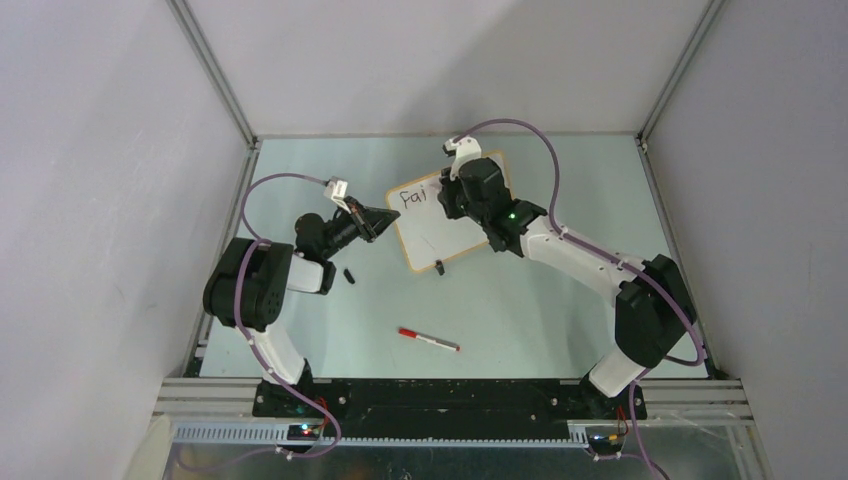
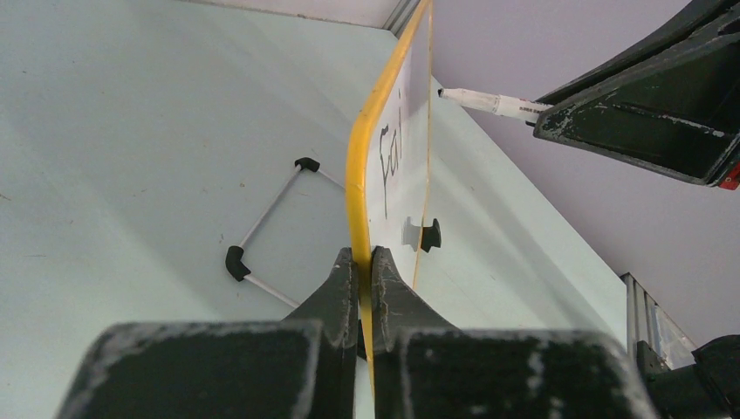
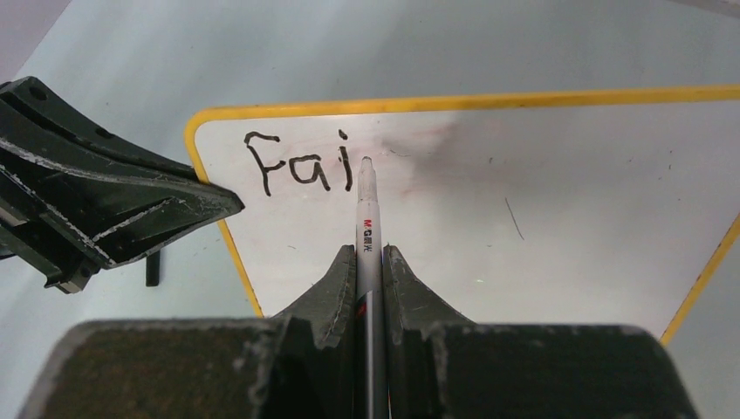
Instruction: Write a sentence on the whiteboard
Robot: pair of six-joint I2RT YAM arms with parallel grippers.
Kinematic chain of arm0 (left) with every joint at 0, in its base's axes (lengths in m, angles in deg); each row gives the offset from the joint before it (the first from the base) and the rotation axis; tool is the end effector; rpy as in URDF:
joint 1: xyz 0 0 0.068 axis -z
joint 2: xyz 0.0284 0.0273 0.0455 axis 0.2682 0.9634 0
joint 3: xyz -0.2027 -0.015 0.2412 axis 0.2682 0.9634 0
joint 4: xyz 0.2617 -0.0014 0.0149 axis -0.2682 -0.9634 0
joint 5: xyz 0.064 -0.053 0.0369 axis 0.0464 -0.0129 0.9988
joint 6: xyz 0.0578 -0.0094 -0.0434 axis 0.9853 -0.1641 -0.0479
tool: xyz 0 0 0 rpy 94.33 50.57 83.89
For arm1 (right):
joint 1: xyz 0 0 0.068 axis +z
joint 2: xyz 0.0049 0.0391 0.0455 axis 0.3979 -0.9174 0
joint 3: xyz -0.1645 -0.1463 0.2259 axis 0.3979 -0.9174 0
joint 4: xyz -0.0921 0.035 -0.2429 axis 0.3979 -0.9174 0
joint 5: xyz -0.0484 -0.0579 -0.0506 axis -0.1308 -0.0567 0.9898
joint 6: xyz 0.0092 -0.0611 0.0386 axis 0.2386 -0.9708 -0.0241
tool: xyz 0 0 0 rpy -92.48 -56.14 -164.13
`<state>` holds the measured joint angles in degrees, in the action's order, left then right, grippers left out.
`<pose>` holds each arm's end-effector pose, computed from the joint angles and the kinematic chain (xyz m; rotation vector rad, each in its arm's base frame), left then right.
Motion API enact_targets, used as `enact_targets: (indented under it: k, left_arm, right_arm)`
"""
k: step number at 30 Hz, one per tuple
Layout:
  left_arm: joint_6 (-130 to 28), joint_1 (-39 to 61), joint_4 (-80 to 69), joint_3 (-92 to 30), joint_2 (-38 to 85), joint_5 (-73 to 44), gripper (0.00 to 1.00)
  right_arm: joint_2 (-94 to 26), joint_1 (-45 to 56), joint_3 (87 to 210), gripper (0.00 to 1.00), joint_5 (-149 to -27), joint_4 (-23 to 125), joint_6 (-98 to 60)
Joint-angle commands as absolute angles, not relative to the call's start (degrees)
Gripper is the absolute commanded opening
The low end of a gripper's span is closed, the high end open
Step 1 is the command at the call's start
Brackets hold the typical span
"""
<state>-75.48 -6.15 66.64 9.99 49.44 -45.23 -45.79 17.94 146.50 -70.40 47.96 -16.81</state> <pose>0.3300 -0.0934 0.2152 0.2122 1.6097 -1.1341 0.3151 0.2639 0.3442 -0.4464 1.9396 0.4027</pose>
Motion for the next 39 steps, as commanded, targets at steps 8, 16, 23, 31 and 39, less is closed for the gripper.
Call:
enact_targets:
  k: [8,16,23,31,39]
  left_arm:
    - [-70.2,-5.6,65.3,9.5,48.2,-44.9,0.00]
    - [-70.3,-5.6,65.6,9.7,48.2,-44.9,0.00]
    - [-70.3,-5.6,65.6,9.7,48.2,-44.9,0.00]
    - [-69.9,-5.6,65.0,9.7,47.9,-44.7,0.00]
    - [-69.9,-5.6,64.9,9.8,47.8,-44.7,0.00]
  right_arm:
    - [-47.3,17.0,149.2,0.00,-72.2,49.7,-16.4]
    - [-48.0,17.2,149.8,0.00,-72.8,49.1,-16.2]
    - [-49.2,17.3,151.0,0.00,-71.9,47.7,-16.2]
    - [-49.8,17.2,152.0,0.00,-70.8,46.9,-16.1]
    - [-50.4,17.0,152.8,0.00,-68.6,45.4,-15.6]
